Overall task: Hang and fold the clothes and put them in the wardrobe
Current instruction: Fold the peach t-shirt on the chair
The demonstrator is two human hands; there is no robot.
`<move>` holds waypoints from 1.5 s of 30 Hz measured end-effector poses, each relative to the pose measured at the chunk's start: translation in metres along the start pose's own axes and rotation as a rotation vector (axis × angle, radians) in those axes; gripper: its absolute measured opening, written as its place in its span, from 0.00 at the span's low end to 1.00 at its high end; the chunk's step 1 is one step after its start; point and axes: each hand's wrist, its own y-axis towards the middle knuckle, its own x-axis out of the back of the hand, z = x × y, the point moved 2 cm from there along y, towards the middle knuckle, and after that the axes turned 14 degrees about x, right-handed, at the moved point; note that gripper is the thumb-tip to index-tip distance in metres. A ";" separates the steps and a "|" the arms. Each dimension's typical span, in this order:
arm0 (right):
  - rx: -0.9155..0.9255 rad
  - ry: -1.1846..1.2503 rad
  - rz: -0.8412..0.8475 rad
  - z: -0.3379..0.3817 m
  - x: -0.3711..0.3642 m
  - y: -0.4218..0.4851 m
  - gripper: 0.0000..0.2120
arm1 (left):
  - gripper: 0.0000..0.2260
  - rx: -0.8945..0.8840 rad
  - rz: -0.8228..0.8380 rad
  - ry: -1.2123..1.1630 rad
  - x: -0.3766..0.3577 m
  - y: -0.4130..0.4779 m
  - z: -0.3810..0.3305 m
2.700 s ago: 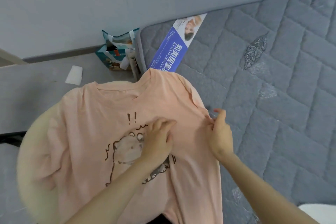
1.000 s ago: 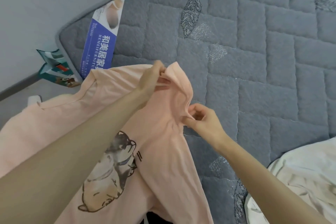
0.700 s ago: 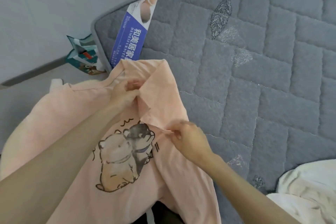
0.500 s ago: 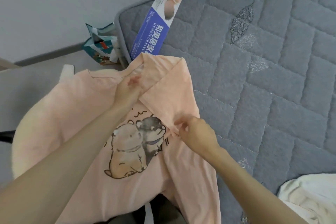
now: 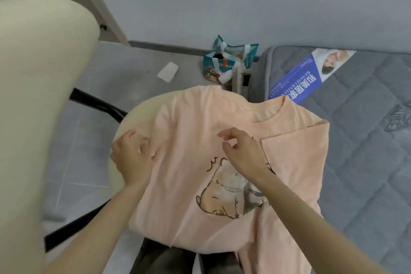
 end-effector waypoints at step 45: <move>-0.133 -0.050 -0.047 -0.015 0.015 0.085 0.09 | 0.13 -0.460 0.641 0.120 -0.066 -0.051 -0.010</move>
